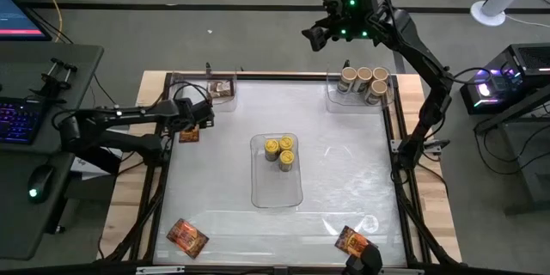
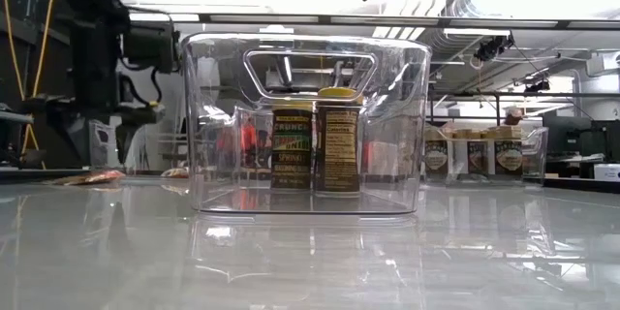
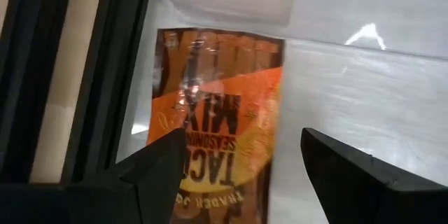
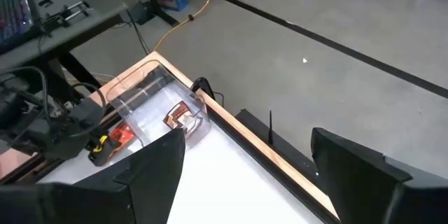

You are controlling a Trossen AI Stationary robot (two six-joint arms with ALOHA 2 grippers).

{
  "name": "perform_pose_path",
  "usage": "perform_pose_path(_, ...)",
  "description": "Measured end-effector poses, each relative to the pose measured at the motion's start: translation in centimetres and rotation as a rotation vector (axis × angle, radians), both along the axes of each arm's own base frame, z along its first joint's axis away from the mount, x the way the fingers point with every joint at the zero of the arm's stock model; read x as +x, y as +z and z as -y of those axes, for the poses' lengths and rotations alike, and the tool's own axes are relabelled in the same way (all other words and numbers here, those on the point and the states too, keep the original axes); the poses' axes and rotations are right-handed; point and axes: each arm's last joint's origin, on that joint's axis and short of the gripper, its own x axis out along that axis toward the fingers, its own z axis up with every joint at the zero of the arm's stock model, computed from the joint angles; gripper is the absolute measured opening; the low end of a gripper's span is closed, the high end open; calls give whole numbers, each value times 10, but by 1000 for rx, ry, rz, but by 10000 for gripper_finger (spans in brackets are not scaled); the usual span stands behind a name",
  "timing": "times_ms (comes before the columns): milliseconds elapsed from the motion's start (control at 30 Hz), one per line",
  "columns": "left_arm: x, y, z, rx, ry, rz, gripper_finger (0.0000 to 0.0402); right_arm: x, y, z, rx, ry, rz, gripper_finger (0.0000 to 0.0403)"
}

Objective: Sort spices by type
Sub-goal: Put the top left brown seasoning bag into the left transparent bin

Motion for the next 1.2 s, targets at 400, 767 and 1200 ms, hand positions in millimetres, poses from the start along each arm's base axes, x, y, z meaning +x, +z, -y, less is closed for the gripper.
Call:
perform_pose_path(400, -9, -29, 5, -7, -6, 29, 174, 0, 0, 0, 17, -12, 12, 302)
perform_pose_path(767, 1, -25, 32, -119, -147, 159, 16, 0, 0, 0, 18, -12, 13, 302)
perform_pose_path(1200, 32, 112, 49, 104, -1004, 345, 1, 0, 0, 0, -4, 1, 4, 302)
